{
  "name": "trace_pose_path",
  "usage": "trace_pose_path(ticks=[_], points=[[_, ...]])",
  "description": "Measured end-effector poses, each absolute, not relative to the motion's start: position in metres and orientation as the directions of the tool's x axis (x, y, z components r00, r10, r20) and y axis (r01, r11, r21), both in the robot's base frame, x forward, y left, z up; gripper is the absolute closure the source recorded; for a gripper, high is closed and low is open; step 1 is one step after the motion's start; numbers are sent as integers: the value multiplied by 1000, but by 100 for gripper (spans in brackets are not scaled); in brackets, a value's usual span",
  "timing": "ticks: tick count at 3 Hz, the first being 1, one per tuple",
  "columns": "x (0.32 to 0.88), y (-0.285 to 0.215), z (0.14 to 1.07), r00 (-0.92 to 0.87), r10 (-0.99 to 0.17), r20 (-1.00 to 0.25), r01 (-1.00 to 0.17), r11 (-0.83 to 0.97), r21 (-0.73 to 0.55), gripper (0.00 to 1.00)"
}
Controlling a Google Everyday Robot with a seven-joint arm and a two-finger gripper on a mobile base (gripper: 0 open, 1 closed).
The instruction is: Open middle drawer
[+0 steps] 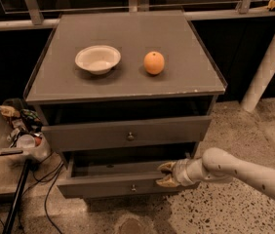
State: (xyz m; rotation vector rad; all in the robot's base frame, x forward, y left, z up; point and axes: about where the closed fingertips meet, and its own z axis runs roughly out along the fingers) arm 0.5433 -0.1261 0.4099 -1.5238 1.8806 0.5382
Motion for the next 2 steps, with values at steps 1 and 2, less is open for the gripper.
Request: trace_pose_path(ticks=[1, 2], points=[[543, -126, 410, -113, -700, -705, -967, 240, -83, 35], [543, -126, 410, -113, -700, -705, -967, 240, -83, 38]])
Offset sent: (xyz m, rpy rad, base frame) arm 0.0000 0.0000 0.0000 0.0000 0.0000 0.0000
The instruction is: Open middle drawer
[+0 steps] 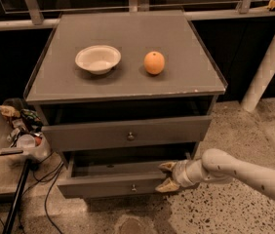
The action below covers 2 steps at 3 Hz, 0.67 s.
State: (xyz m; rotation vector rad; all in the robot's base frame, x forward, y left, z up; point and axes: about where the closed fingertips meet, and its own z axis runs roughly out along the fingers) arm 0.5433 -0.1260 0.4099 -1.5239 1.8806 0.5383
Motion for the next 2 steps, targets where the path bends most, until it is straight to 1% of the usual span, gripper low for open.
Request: trace_pose_path(ticks=[1, 2], points=[[543, -126, 410, -113, -700, -705, -967, 240, -83, 61], [525, -133, 405, -114, -695, -710, -968, 238, -78, 84]])
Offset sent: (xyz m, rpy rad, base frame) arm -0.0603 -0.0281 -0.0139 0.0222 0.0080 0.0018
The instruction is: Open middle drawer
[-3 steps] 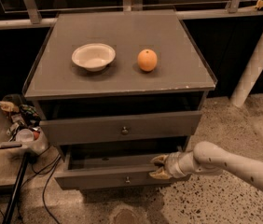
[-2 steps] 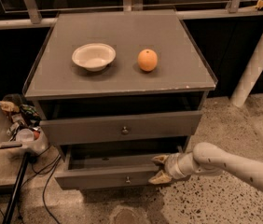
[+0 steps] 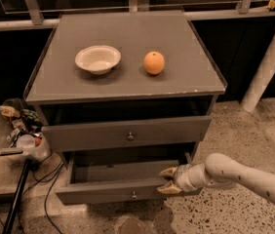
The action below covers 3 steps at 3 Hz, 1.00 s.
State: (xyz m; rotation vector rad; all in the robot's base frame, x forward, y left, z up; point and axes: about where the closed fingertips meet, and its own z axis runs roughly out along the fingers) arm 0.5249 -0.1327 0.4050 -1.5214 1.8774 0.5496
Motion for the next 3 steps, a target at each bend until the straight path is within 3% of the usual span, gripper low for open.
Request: trace_pose_path(ticks=[1, 2, 3], points=[[525, -133, 407, -114, -695, -710, -968, 238, -78, 100], [512, -135, 405, -118, -693, -711, -966, 245, -78, 100], [512, -135, 405, -118, -693, -711, -966, 245, -78, 81]])
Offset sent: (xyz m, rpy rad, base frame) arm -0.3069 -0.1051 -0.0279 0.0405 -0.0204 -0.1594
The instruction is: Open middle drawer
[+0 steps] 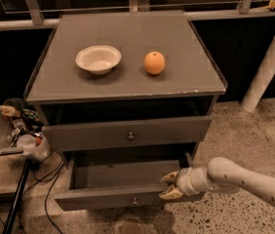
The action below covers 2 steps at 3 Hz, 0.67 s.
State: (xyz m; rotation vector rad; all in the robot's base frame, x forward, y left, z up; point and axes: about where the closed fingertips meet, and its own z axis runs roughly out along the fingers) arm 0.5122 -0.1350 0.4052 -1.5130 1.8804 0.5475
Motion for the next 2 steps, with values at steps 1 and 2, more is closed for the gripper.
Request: trace_pose_path(ticks=[1, 2], points=[[512, -135, 405, -118, -693, -711, -966, 245, -78, 58], [512, -135, 405, -118, -693, -711, -966, 245, -78, 35]])
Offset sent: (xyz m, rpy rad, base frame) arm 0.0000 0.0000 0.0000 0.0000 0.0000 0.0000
